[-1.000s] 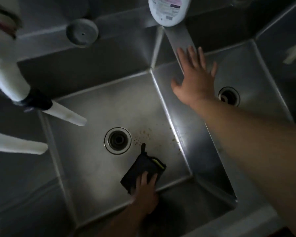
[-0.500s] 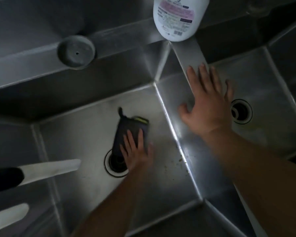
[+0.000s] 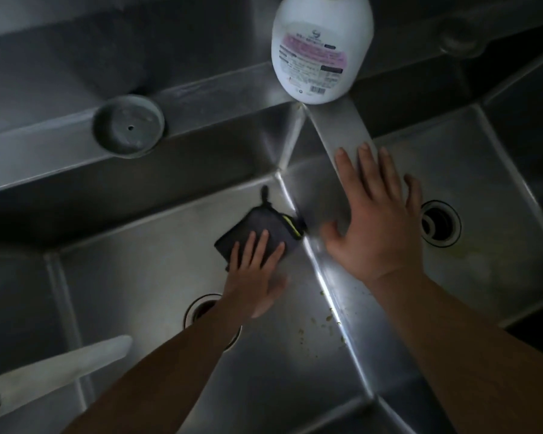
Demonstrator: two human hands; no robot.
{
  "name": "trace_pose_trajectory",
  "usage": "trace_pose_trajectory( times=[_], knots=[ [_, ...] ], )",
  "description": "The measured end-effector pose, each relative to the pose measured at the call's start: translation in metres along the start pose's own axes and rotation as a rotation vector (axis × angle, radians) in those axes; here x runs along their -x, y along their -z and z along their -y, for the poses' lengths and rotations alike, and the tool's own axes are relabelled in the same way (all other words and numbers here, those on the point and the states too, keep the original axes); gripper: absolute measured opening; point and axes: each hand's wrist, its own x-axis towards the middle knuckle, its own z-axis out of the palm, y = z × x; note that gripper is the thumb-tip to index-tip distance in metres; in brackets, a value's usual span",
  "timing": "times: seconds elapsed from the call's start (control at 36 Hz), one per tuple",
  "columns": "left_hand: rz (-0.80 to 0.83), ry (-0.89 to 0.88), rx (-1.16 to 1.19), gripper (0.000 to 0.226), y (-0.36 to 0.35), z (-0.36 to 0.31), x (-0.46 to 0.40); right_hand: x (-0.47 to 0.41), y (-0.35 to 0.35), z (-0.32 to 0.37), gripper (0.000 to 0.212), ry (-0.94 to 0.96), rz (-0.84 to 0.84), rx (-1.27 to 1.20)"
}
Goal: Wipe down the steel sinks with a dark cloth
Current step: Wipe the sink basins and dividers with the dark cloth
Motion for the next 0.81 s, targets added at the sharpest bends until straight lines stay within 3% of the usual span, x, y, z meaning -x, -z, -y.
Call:
trace_pose_trajectory(
  times=[0.06,0.11,0.19,0.36,0.44,0.61,0.81],
  knots=[
    [-0.017,-0.147,-0.017,0.067,-0.003,0.005,0.007,0.000,0.000,0.000,0.091,0.001,0.005,0.004],
    [-0.061,-0.179,0.010,0.054,-0.001,0.007,0.009,0.000,0.000,0.001,0.091,-0.003,0.006,0.004],
    [-0.072,-0.032,0.044,0.044,0.006,-0.003,-0.005,0.000,0.001,0.002,0.090,-0.006,0.002,-0.005],
    [-0.054,0.369,0.130,0.052,0.025,-0.015,-0.062,-0.002,0.004,0.002,0.090,0.000,0.004,-0.006],
    [-0.059,0.451,0.180,0.051,0.036,-0.014,-0.103,-0.002,0.003,0.002,0.088,0.006,0.001,-0.016],
    [-0.025,0.374,0.088,0.055,0.025,-0.011,-0.107,-0.003,-0.001,-0.001,0.091,0.011,0.007,-0.029],
    [0.094,0.153,0.098,0.057,-0.002,-0.075,-0.007,-0.006,0.001,-0.001,0.090,0.006,0.076,-0.044]
  ],
)
